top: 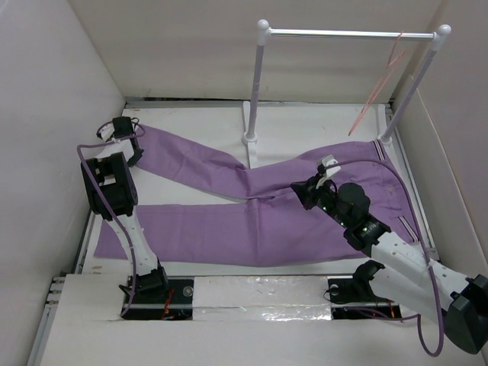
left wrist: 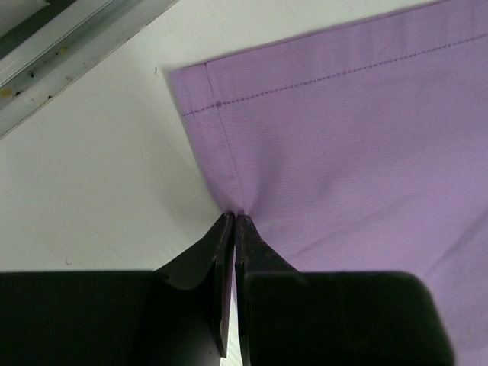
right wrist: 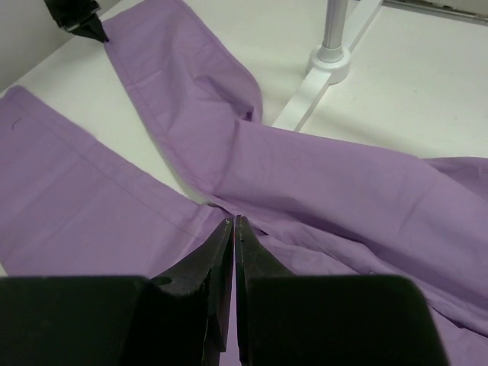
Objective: Place the trousers on the hanger
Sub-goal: Flatten out the trousers at the center of the board.
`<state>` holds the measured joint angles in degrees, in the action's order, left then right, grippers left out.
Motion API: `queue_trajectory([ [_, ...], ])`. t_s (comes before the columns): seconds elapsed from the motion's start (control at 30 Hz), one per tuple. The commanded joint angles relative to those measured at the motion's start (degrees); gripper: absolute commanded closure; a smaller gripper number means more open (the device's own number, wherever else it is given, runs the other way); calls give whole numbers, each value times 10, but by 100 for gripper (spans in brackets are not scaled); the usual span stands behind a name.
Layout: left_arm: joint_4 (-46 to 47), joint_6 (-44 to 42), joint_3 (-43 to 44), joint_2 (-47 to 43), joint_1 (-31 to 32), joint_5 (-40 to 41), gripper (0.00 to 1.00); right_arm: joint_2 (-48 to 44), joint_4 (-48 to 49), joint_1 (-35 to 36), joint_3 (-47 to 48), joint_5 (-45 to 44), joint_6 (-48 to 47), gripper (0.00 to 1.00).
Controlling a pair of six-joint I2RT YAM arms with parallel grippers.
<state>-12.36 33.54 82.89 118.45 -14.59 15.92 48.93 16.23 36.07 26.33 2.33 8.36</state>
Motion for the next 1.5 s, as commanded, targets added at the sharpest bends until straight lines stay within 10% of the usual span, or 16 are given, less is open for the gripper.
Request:
queue_trajectory([
  [0.0,-14,-1,-6,3,0,5,100,-8,20,3,13,-36,-12,90],
  [0.67,-44,7,-94,-246,-30,114,100,-8,-26,-16,25,-41,-18,80],
  [0.8,-40,4,-128,-245,-30,98,100,9,-23,-21,32,-19,-30,61],
  [0.97,-44,4,-143,-238,-30,82,50,92,-17,22,61,41,-69,56],
  [1.03,-34,4,-153,-264,-30,75,41,123,-36,68,94,49,-89,71],
  [1.13,-32,6,-149,-299,-30,58,41,184,-39,140,128,19,-124,100],
  [1.23,-4,6,-165,-348,-30,0,42,243,-33,201,151,-2,-142,100],
  [1.47,76,21,-231,-472,40,-148,72,412,-44,281,243,-20,-115,58],
])
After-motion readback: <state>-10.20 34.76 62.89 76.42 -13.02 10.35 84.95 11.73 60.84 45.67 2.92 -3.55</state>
